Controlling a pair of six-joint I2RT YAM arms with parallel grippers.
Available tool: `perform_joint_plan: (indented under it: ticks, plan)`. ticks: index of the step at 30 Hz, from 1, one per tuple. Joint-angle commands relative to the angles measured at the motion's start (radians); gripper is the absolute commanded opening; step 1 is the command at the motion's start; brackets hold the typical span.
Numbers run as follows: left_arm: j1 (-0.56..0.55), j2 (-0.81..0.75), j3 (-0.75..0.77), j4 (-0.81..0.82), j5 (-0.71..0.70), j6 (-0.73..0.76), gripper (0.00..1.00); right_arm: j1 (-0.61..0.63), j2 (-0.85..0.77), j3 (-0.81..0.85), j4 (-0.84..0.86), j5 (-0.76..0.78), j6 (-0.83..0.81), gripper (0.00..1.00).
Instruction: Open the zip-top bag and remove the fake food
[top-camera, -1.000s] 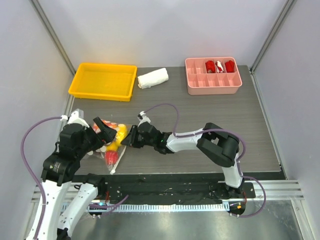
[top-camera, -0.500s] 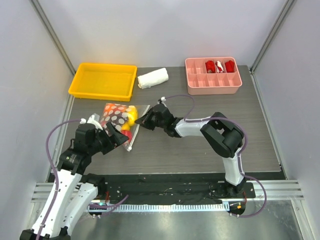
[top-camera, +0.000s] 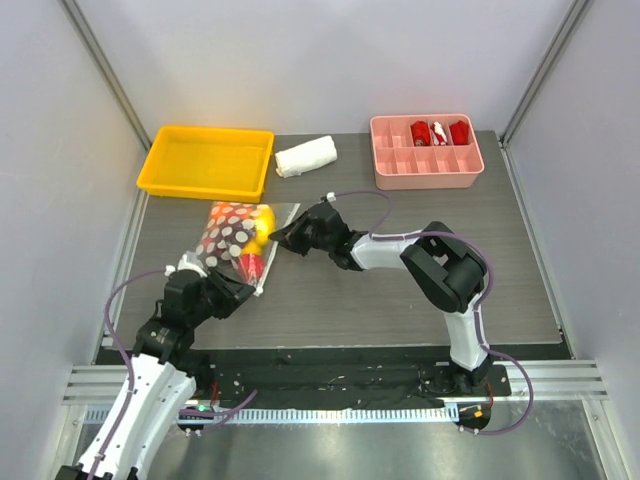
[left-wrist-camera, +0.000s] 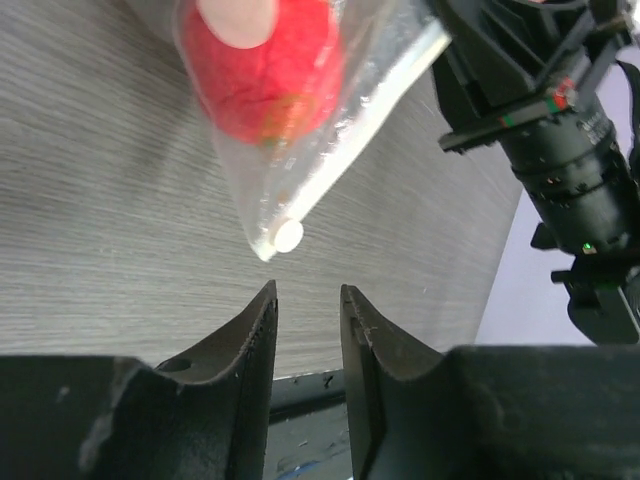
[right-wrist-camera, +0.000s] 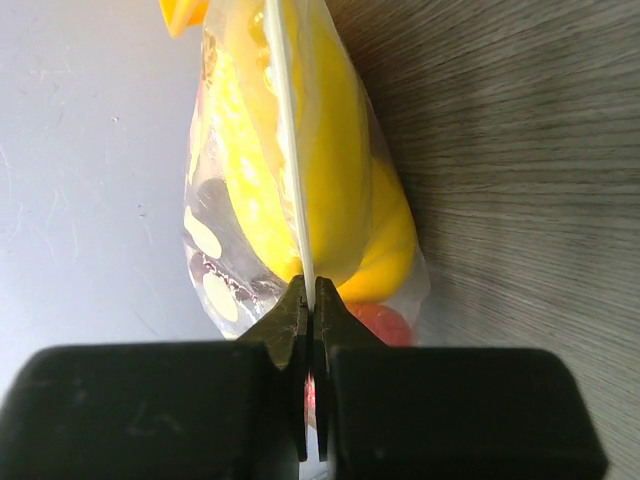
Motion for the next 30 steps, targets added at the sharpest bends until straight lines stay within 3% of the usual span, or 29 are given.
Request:
perform_joint_plan:
  ticks: [1, 3, 5, 6, 9, 11, 13, 14, 15, 18, 21, 25, 30]
  plan:
    - [0.005, -0.028, -0.077, 0.138, -0.036, -0.091, 0.34, -0.002, -0.008, 0.021, 0.091, -0.031, 0.058, 0.01]
    - [0.005, -0.027, -0.090, 0.196, -0.015, -0.090, 0.37, -0.001, -0.003, 0.081, 0.040, -0.062, -0.039, 0.01]
    - [0.005, -0.013, -0.079, 0.234, 0.019, -0.068, 0.43, -0.001, 0.006, 0.164, -0.160, -0.069, -0.166, 0.01]
    - [0.003, -0.005, -0.064, 0.225, 0.017, -0.053, 0.45, -0.001, 0.029, 0.256, -0.218, -0.079, -0.311, 0.02]
    - [0.005, 0.035, 0.050, 0.134, -0.013, 0.059, 0.55, 0.001, 0.090, 0.474, -0.486, -0.128, -0.538, 0.04]
    - [0.003, 0.099, 0.153, 0.072, -0.044, 0.152, 0.65, 0.001, 0.141, 0.556, -0.655, -0.138, -0.711, 0.16]
    - [0.005, 0.163, 0.229, -0.005, -0.078, 0.221, 0.70, 0.001, 0.120, 0.593, -0.738, -0.081, -0.803, 0.46]
    - [0.005, 0.232, 0.310, -0.026, -0.081, 0.296, 0.71, -0.001, 0.099, 0.579, -0.745, -0.053, -0.820, 0.56]
    - [0.005, 0.280, 0.350, -0.055, -0.096, 0.335, 0.71, -0.002, 0.066, 0.530, -0.742, 0.004, -0.828, 0.73]
    - [0.003, 0.465, 0.520, -0.156, -0.118, 0.483, 0.72, -0.027, -0.038, 0.432, -0.737, 0.062, -0.844, 0.87]
    - [0.000, 0.652, 0.669, -0.233, -0.116, 0.608, 0.70, -0.074, -0.147, 0.282, -0.722, 0.084, -0.833, 0.91]
    - [-0.069, 0.846, 0.827, -0.298, -0.251, 0.656, 0.68, -0.099, -0.297, 0.040, -0.587, 0.047, -0.848, 0.93]
    - [-0.261, 1.050, 0.988, -0.362, -0.567, 0.650, 0.69, -0.098, -0.463, -0.249, -0.429, -0.048, -0.799, 0.93]
